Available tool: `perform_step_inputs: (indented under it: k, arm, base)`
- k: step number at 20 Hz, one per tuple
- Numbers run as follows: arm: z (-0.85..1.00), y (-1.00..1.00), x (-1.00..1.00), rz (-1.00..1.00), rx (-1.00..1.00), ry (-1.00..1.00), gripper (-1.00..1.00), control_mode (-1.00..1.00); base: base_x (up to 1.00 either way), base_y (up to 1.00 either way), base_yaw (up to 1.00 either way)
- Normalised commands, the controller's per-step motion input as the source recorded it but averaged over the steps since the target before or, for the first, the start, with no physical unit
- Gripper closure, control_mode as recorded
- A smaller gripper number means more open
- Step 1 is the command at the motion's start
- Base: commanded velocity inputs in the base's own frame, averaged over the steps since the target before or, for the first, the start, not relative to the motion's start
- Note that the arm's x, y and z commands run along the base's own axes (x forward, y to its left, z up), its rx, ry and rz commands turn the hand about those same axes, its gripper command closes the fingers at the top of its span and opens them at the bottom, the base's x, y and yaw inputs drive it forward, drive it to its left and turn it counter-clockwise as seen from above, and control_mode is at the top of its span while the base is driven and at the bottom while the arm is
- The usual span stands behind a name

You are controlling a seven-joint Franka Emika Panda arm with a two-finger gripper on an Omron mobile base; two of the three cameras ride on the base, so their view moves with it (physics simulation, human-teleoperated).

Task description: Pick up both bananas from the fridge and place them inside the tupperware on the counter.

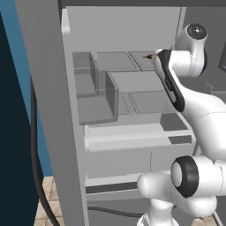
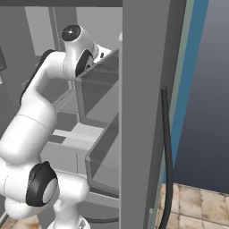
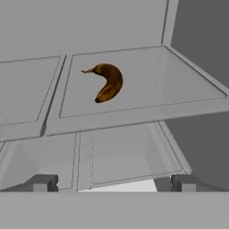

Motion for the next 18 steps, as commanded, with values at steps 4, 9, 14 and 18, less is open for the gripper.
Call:
perform_step_inputs:
  k: [4,9,14,18]
  arm:
    - [-0.07,-0.03,0.49,0.00,0.00,0.02,-1.00,-1.00]
    - [-0.05,-0.07,0.45,0.00,0.00,0.05,-1.00,-1.00]
    - [-0.03,-0.08,0.48,0.00,0.00,0.03,-1.00,-1.00]
    - [-0.06,-0.07,0.48,0.00,0.00,0.01,-1.00,-1.00]
  base:
    - [0.00,0.00,0.00]
    - [0.00,0.00,0.00]
    - [0.00,0.00,0.00]
    - [0.00,0.00,0.00]
